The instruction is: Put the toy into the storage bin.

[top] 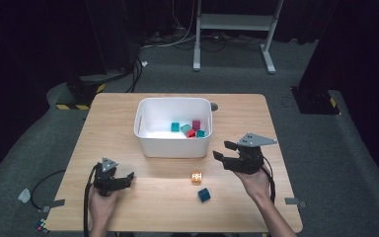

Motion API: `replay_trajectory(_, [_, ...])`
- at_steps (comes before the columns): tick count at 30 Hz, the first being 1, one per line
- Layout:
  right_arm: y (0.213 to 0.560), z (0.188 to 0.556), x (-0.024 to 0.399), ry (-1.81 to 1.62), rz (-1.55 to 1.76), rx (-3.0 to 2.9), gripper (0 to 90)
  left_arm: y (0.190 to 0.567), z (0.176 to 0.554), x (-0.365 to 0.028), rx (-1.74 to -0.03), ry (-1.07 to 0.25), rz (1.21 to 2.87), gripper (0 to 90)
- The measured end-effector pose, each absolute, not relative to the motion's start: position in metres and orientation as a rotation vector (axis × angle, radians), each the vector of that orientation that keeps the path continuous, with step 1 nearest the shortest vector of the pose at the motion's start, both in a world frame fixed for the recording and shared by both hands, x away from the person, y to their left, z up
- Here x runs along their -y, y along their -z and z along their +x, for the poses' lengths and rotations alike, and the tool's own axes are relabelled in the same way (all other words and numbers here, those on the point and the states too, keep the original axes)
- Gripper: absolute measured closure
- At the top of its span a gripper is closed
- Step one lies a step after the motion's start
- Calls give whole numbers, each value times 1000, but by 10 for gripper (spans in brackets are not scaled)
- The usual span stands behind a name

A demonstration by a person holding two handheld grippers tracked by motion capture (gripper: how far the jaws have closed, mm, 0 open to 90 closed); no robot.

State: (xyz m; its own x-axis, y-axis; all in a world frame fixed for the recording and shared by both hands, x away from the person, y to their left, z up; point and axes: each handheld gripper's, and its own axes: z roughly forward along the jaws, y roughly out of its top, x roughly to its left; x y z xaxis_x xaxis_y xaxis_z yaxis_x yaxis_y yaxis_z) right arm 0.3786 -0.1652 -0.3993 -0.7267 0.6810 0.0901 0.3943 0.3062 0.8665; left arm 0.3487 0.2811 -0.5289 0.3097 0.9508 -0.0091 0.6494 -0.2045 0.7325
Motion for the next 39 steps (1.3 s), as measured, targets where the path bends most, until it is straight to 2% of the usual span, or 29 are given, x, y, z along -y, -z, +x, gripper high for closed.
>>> replay_trajectory(22, [485, 332, 146, -1313, 972, -2451, 388, 529, 349, -281, -1416, -606, 1941, 144])
replay_trajectory(39, [515, 325, 125, -1236, 945, -2534, 392, 529, 349, -281, -1416, -606, 1941, 144])
